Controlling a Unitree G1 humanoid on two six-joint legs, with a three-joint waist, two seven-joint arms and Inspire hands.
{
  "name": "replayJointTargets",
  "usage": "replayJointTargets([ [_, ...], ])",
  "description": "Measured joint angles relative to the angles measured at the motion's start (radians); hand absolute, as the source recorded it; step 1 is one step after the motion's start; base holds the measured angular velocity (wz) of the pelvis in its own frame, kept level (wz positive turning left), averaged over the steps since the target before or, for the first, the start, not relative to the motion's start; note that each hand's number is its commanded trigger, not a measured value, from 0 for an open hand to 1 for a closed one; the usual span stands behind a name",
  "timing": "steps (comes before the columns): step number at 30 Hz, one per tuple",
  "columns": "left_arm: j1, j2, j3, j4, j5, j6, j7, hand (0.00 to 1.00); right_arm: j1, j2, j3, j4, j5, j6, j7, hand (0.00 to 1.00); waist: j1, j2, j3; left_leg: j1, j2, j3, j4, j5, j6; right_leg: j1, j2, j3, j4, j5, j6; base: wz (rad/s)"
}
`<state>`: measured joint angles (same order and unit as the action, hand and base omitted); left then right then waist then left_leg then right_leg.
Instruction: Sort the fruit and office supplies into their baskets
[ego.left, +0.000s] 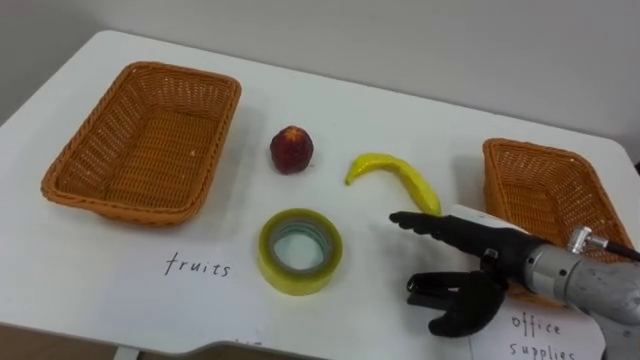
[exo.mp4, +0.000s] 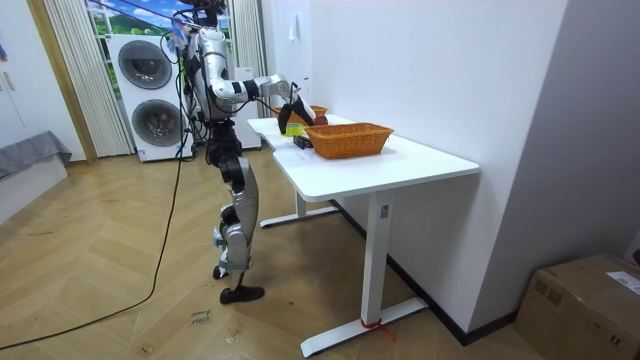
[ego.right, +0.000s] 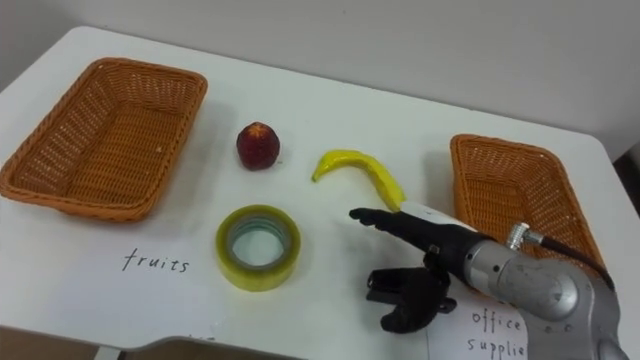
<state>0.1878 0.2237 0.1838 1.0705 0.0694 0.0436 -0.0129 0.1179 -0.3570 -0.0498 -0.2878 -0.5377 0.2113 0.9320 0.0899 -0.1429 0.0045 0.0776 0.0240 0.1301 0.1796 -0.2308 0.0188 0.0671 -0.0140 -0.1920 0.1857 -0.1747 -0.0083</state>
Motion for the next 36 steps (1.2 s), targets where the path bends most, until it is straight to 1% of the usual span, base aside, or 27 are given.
replayJointTargets([
  [3, -0.004, 0.000, 0.002, 0.000, 0.000, 0.000, 0.001, 0.00, 0.000, 0.000, 0.000, 0.001, -0.040, 0.008, 0.001, 0.00, 0.001, 0.000, -0.0002, 0.000, 0.000, 0.001, -0.001, 0.000, 0.000, -0.002, 0.000, 0.001, 0.000, 0.000, 0.000, 0.00],
  [12, -0.007, -0.001, 0.011, 0.000, 0.000, 0.000, 0.004, 0.00, 0.001, 0.000, 0.000, 0.001, -0.085, 0.009, -0.007, 0.00, -0.003, -0.002, -0.0012, 0.001, -0.003, 0.000, 0.001, 0.000, 0.000, -0.001, 0.000, -0.001, 0.000, 0.000, 0.000, 0.00],
  [18, -0.007, -0.002, 0.009, 0.000, 0.000, 0.000, 0.010, 0.00, 0.010, 0.004, 0.000, 0.006, -0.108, 0.015, -0.029, 0.00, -0.004, -0.010, -0.0050, 0.001, -0.002, 0.000, 0.003, 0.000, 0.000, 0.001, -0.001, -0.002, 0.000, 0.000, 0.000, 0.00],
  [21, -0.005, -0.005, 0.008, 0.002, 0.000, 0.000, 0.032, 0.00, 0.027, 0.009, 0.000, 0.011, -0.109, 0.030, -0.051, 0.00, -0.005, -0.011, -0.0051, 0.000, -0.002, -0.001, 0.002, 0.000, 0.001, 0.002, -0.001, -0.003, 0.000, 0.001, 0.001, 0.00],
  [25, -0.005, -0.006, 0.007, 0.002, 0.000, 0.001, 0.056, 0.00, 0.044, 0.016, 0.000, 0.014, -0.120, 0.030, -0.070, 0.00, -0.006, -0.010, -0.0049, 0.000, -0.002, -0.001, 0.005, 0.000, 0.001, 0.003, -0.001, -0.003, 0.001, 0.001, 0.000, 0.00],
  [28, -0.005, -0.007, -0.003, 0.002, 0.000, 0.001, 0.075, 0.00, 0.050, 0.033, 0.000, 0.014, -0.142, 0.030, -0.083, 0.00, -0.008, -0.009, -0.0047, 0.000, -0.002, -0.001, 0.007, 0.000, 0.000, 0.004, -0.001, -0.003, 0.002, 0.002, -0.001, 0.00],
  [30, -0.005, -0.008, -0.015, 0.000, 0.000, 0.001, 0.083, 0.00, 0.050, 0.041, 0.001, 0.014, -0.147, 0.030, -0.094, 0.00, -0.008, -0.007, -0.0040, 0.000, -0.002, -0.001, 0.008, 0.000, 0.001, 0.004, -0.001, -0.001, 0.002, 0.002, 0.000, 0.00],
  [32, -0.007, -0.011, -0.033, -0.001, 0.001, 0.001, 0.094, 0.00, 0.050, 0.042, 0.019, 0.015, -0.187, 0.030, -0.107, 0.00, -0.007, 0.002, -0.0025, 0.000, -0.001, -0.001, 0.008, 0.000, 0.001, 0.004, -0.002, 0.001, 0.002, 0.003, 0.000, 0.00],
  [34, -0.010, -0.012, -0.035, -0.001, 0.001, 0.001, 0.097, 0.00, 0.050, 0.044, 0.038, 0.015, -0.212, 0.030, -0.116, 0.00, -0.006, 0.010, -0.0014, 0.001, -0.001, 0.000, 0.008, 0.000, 0.001, 0.003, -0.002, 0.001, 0.002, 0.003, 0.000, 0.00],
  [36, -0.012, -0.012, -0.044, -0.001, 0.001, 0.001, 0.100, 0.00, 0.050, 0.044, 0.051, 0.029, -0.219, 0.030, -0.116, 0.00, -0.006, 0.022, 0.0010, 0.001, -0.001, 0.000, 0.007, 0.000, 0.001, 0.003, -0.002, 0.001, 0.002, 0.003, 0.000, 0.00],
])
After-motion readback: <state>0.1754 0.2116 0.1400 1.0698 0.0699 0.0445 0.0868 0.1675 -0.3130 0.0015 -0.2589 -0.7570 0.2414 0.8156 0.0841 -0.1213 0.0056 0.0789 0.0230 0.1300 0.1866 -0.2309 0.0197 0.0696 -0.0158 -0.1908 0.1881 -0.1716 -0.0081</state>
